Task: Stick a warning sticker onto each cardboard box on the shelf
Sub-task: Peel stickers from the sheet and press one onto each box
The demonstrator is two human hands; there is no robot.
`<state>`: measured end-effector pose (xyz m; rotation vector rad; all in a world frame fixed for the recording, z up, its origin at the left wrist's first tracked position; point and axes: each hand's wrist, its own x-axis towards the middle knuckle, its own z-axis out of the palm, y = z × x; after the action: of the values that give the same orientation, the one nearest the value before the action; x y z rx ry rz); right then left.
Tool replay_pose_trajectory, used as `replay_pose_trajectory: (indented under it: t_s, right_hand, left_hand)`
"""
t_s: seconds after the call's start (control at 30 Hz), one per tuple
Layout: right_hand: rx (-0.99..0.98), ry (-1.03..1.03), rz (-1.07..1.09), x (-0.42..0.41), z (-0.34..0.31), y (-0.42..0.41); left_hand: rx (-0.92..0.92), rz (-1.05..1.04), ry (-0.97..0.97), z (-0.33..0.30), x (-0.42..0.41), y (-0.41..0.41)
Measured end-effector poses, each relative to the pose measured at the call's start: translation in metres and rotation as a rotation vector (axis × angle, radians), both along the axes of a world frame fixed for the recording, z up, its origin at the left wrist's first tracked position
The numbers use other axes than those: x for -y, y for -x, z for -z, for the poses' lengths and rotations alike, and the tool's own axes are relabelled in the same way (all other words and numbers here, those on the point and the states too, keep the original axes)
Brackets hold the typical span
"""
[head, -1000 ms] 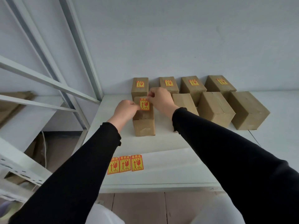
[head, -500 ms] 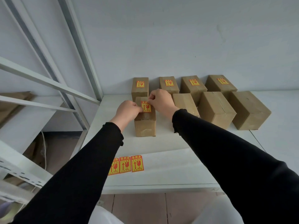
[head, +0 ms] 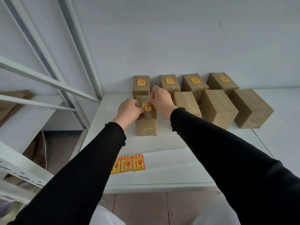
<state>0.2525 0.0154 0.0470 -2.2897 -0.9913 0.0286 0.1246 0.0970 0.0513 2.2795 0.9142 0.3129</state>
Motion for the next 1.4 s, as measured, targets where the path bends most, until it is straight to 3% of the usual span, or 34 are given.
replay_pose_trajectory:
  t_s: [0.3, 0.57, 0.93, 1.1, 1.27, 1.4]
  right_hand:
    - [-0.336, -0.123, 0.151, -0.006, 0.006, -0.003]
    - [-0.128, -0.005, -0.049, 0.025, -0.005, 0.009]
    - [0.161, 0.074, -0.196, 0.053, -0.007, 0.034]
    - [0.208, 0.127, -0.191, 0.060, -0.007, 0.041]
    - [0.188, 0.211, -0.225, 0.062, -0.012, 0.044]
    - [0.111, 0.059, -0.184, 0.075, -0.020, 0.051]
  left_hand:
    - [0.036, 0.011, -0.075, 0.005, 0.001, 0.002]
    - [0.094, 0.061, -0.122, 0.003, 0.004, 0.006]
    - [0.023, 0.138, -0.326, -0.003, 0.008, 0.017]
    - [-0.006, 0.184, -0.398, -0.004, 0.007, 0.023]
    - [-0.037, 0.191, -0.305, -0.011, 0.004, 0.030]
    - [0.100, 0.148, -0.335, -0.019, 0.007, 0.057]
